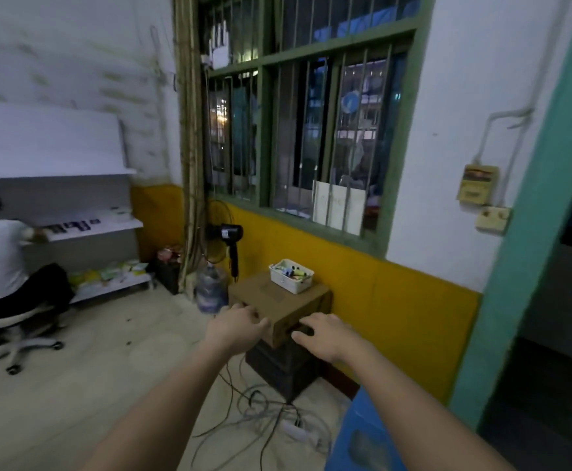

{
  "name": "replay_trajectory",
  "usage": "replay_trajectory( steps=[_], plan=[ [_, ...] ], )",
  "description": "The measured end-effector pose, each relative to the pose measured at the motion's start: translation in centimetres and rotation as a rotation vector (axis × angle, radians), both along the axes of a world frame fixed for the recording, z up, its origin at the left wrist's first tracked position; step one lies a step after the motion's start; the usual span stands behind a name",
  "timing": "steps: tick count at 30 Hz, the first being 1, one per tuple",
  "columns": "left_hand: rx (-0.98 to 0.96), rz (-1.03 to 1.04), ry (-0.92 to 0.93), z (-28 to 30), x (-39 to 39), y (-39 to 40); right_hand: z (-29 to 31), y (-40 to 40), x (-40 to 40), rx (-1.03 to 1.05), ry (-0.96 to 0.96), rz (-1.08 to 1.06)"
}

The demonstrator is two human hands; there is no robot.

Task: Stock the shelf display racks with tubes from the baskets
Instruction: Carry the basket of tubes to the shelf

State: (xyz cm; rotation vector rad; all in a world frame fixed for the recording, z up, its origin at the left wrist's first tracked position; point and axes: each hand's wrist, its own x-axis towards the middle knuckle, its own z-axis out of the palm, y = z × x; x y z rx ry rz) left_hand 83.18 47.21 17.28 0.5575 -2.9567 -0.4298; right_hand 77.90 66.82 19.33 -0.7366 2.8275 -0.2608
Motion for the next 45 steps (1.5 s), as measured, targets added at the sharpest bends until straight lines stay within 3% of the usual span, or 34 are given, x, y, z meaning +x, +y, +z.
replay_trajectory(
  steps=[14,20,26,34,40,45],
  plan=[
    [0.022,-0.024,-0.120,-4.6,-29.2,-13.1,-3.4,-12.0,-32.6,-0.095,-0.072,-0.051],
    [0.007,0.009,-0.214,-7.7,-41.9,-17.8,-9.1,-16.0,-45.7,-0.185,-0.217,-0.089],
    [0.030,0.032,-0.314,-9.6,-52.7,-21.9,-12.6,-19.8,-55.8,-0.261,-0.411,-0.146],
    [0.095,-0.049,-0.333,-12.0,-66.0,-26.8,-15.3,-22.3,-67.1,-0.317,-0.445,-0.250],
    [0.266,-0.132,-0.363,-16.3,-77.1,-31.4,-21.3,-24.3,-73.5,-0.448,-0.545,-0.454],
    [0.411,-0.231,-0.314,-20.4,-86.8,-34.8,-26.3,-27.2,-77.8,-0.526,-0.409,-0.763]
  ],
)
